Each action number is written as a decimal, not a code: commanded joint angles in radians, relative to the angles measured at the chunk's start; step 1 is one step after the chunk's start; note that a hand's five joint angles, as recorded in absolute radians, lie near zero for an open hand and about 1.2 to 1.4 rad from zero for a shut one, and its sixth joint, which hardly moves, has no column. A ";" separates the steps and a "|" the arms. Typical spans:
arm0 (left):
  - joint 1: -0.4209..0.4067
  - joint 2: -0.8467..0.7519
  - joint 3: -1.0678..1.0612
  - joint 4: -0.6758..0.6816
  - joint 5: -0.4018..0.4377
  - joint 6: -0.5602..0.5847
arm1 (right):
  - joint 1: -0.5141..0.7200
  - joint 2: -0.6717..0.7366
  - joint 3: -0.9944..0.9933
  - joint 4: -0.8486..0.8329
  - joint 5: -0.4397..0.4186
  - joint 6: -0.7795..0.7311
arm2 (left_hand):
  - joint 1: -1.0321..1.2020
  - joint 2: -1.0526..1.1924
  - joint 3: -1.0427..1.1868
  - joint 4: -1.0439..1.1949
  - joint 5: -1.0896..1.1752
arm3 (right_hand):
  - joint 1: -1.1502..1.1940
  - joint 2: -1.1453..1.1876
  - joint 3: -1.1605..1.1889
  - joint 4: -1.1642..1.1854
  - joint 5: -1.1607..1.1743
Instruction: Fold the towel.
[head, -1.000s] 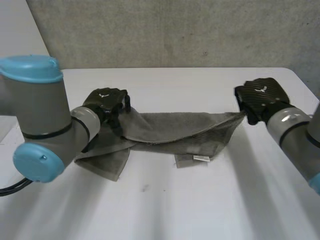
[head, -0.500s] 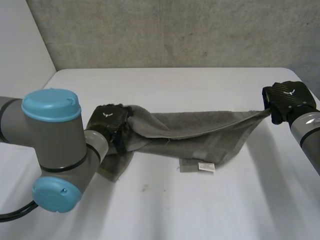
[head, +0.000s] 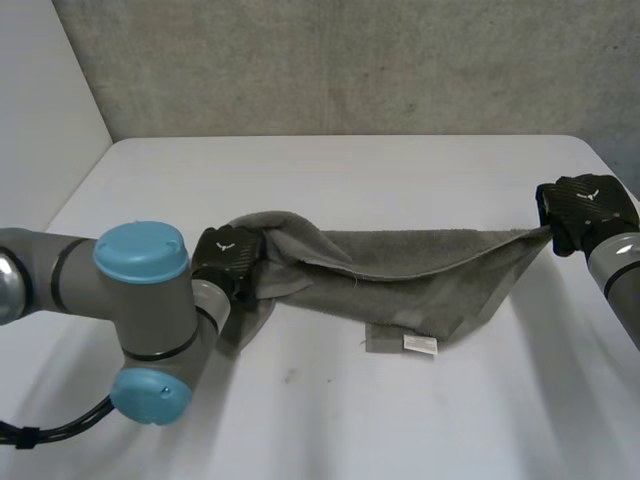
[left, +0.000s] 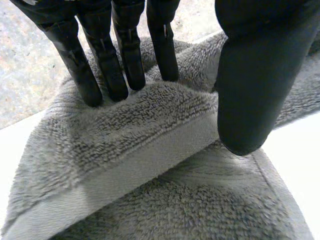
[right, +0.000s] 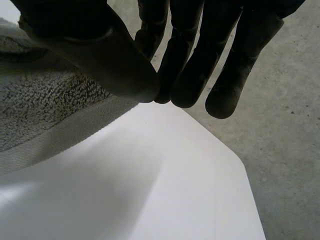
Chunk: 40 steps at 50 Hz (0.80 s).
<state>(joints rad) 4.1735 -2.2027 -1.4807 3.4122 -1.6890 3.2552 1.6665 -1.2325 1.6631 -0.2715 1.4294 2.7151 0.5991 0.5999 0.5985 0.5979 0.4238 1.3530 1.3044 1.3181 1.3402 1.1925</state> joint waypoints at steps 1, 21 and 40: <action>0.007 -0.074 0.065 0.002 0.009 0.000 | 0.002 0.001 0.003 0.000 -0.001 0.000 | 0.099 0.098 0.099 0.100 0.100 | 0.043 0.092 0.078 0.056 0.029; 0.077 0.215 -0.038 0.005 0.002 -0.014 | -0.005 -0.038 -0.031 0.048 0.003 -0.005 | 0.797 0.796 0.798 0.798 0.798 | 0.043 0.092 0.078 0.056 0.029; 0.327 0.732 -0.050 -0.366 0.238 -0.176 | -0.008 -0.331 -0.370 0.664 -0.070 -0.072 | 0.797 0.796 0.798 0.798 0.798 | 0.043 0.092 0.078 0.056 0.029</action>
<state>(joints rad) 4.4310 -1.4941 -1.5672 3.1693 -1.5467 3.1448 1.6568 -1.5340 1.3872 0.2509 1.3891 2.6777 1.1821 1.2173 1.2138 1.2168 1.0238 1.3530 1.3044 1.3180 1.3402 1.1925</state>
